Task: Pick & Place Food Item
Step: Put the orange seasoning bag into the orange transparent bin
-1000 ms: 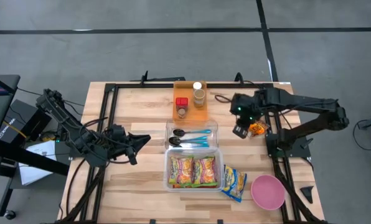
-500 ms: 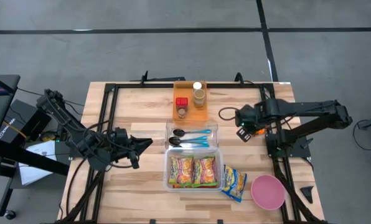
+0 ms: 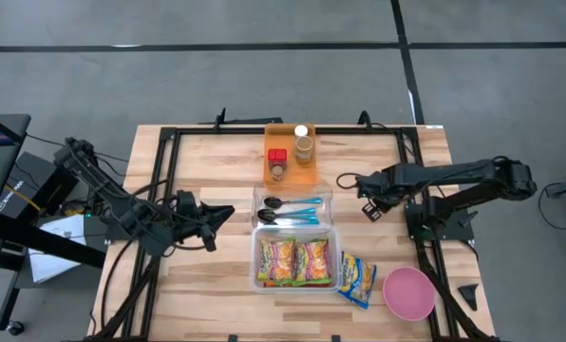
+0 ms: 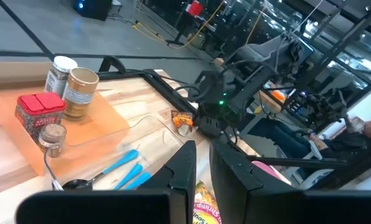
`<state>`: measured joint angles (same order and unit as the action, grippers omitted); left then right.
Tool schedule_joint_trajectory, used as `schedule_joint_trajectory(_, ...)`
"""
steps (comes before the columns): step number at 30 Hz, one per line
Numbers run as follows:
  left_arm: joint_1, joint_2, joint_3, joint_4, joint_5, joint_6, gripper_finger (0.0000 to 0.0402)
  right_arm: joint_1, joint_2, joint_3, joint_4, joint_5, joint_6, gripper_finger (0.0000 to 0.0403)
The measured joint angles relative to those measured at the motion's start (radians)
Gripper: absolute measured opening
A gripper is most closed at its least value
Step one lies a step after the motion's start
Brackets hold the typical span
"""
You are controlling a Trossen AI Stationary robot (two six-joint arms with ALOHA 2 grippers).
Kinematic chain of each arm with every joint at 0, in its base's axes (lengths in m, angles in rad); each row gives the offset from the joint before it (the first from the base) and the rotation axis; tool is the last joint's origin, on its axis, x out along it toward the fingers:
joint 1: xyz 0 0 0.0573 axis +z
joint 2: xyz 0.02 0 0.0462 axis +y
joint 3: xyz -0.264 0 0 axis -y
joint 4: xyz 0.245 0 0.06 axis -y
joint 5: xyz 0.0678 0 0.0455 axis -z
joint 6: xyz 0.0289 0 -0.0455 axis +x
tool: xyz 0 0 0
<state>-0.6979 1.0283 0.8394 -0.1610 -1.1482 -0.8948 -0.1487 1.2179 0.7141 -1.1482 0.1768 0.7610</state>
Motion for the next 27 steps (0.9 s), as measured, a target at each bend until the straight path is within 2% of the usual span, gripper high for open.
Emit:
schedule_joint_trajectory(11, 0.0, -0.008, 0.0, 0.005, 0.002, 0.0, 0.004, -0.022, 0.0, -0.087, 0.138, -0.007, -0.014, 0.0077)
schedule_joint_trajectory(23, 0.0, -0.008, 0.0, 0.012, 0.001, -0.002, 0.004, -0.033, 0.0, -0.097, 0.146, 0.068, -0.036, 0.0077)
schedule_joint_trajectory(27, 0.0, -0.008, 0.0, 0.012, 0.001, -0.003, 0.004, -0.022, 0.0, -0.097, 0.148, 0.072, 0.019, 0.0077)
